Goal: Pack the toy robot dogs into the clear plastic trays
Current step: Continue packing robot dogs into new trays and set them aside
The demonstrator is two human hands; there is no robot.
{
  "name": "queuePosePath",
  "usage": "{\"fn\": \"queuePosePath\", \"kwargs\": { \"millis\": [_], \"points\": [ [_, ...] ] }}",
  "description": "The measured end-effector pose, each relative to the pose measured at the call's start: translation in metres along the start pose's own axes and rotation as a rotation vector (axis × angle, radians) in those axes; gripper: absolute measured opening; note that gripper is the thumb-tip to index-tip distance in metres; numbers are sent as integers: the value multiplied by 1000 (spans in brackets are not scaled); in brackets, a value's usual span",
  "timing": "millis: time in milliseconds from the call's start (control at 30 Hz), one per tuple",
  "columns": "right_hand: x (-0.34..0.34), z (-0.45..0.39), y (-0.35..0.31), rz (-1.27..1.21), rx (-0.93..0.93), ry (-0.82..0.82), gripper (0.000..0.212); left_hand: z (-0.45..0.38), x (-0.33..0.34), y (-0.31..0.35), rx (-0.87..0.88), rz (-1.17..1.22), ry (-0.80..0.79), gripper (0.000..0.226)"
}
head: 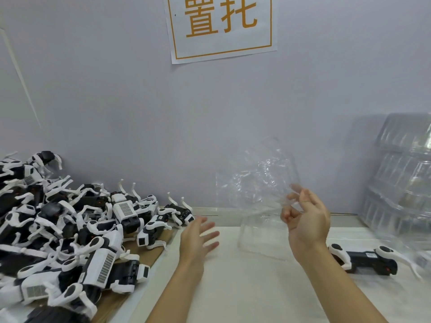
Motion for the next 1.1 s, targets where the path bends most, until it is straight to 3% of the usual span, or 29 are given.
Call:
{"fn": "queuePosePath", "kwargs": {
  "millis": [133, 233, 333, 500, 767, 933, 1033, 1100],
  "points": [
    [0, 3, 10, 27, 186, -125, 28, 3, -3, 11, -57, 177, -138, 34],
    [1, 5, 14, 132, 241, -191, 27, 5, -1, 14, -35, 172, -118, 27],
    [1, 6, 13, 309, 220, -197, 25, 5, -4, 16, -13, 201, -43, 26],
    [1, 12, 9, 405, 186, -269, 25, 3, -9, 18, 45, 204, -2, 52],
    [7, 15, 11, 507, 123, -273, 23, 4, -9, 20, 63, 263, 18, 46],
    [4, 15, 18, 506, 168, -285, 37, 5, -10, 34, -66, 399, -96, 46],
    [2, 12, 20, 457, 161, -243, 49, 6, -12, 47, -28, 380, -167, 41],
    [0, 11, 21, 518, 102, -202, 38, 7, -15, 60, 65, 357, -155, 52]
  ]
}}
Point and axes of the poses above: each hand's wrist, its own z-axis away from the middle knuckle, its own x-axis out of the palm, y = z × x, the point moved 1 cm from there along -z, towards the middle knuckle, and after that the axes turned 3 degrees about -z, right-handed, at the moved point
